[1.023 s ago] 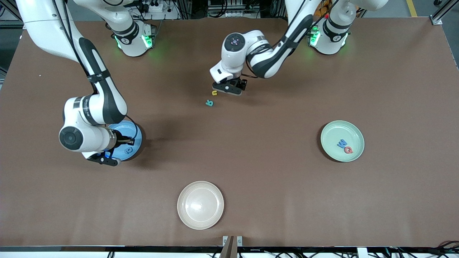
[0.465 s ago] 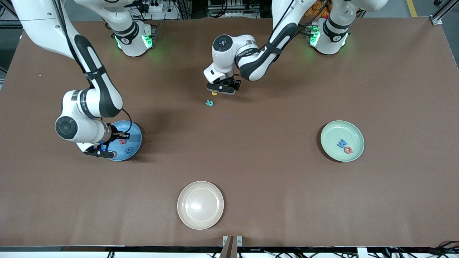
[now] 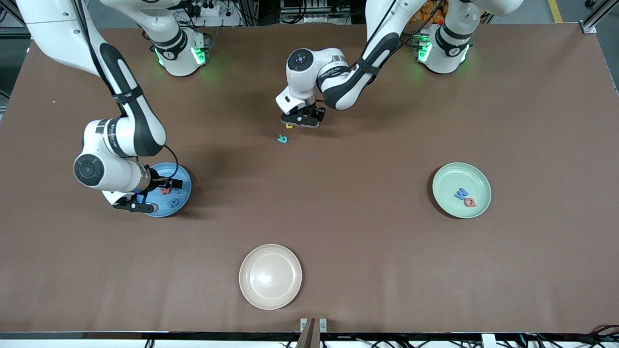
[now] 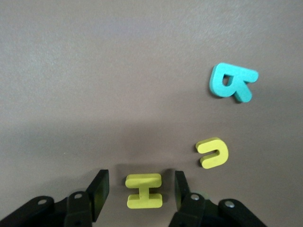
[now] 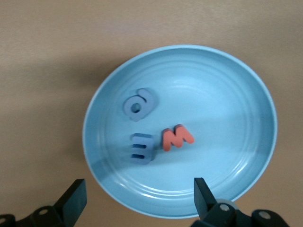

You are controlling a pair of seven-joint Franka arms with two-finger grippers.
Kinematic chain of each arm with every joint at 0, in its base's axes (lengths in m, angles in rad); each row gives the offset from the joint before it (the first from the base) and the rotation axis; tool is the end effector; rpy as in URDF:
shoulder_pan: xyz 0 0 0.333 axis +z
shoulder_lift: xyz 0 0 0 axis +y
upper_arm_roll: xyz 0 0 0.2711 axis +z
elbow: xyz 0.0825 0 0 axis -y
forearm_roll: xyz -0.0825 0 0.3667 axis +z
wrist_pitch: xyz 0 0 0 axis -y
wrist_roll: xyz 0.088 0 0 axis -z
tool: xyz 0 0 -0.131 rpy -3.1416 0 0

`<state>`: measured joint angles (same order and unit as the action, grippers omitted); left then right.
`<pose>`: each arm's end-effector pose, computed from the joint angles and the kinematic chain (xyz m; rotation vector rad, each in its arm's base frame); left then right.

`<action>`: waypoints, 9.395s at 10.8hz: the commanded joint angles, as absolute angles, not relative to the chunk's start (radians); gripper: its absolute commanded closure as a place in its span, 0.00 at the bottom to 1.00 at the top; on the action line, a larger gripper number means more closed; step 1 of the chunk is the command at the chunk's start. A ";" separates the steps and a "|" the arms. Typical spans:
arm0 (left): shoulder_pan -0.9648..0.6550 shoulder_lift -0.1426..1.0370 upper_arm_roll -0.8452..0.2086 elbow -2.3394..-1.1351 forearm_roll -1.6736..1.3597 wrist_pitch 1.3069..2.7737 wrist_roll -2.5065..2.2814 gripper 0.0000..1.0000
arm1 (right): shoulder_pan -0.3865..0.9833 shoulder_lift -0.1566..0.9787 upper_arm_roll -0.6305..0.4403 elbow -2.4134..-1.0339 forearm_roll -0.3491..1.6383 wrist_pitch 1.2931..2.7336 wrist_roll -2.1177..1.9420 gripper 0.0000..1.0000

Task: Sort upper and lower case letters into plates
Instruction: 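Place the blue e on the blue plate while the left gripper grasps yellow H, then drop the yellow H on the green plate while the right gripper reaches yellow u, then grasp and lift the yellow u with the right gripper while the left gripper withdraws, then release the yellow u on the blue plate while the left gripper reaches teal R, then lower the left gripper onto teal R while the right gripper retracts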

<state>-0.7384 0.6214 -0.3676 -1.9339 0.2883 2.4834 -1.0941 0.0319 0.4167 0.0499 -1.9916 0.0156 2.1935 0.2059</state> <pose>0.2592 -0.5228 0.1315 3.1226 -0.2848 -0.0632 0.5481 0.0465 0.1838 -3.1147 0.2132 0.3397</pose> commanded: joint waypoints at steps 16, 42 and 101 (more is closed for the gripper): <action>-0.116 0.351 -0.344 -1.940 0.345 2.310 -0.506 1.00 | 0.126 0.368 0.507 -2.031 0.009 2.171 0.577 0.00; -0.176 0.195 -0.187 -1.613 0.101 1.833 -0.140 0.00 | 0.353 0.568 0.546 -2.157 -0.169 2.555 0.882 0.02; -1.120 0.856 0.075 -1.459 -0.040 2.385 -0.781 0.11 | -0.146 0.132 0.195 -1.416 -0.060 1.494 0.135 0.00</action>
<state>-1.1078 0.8348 0.0628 -1.4825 -0.0171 2.3727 -0.7851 -0.1770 0.1563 0.2253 -1.3976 -0.0742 1.4965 0.1440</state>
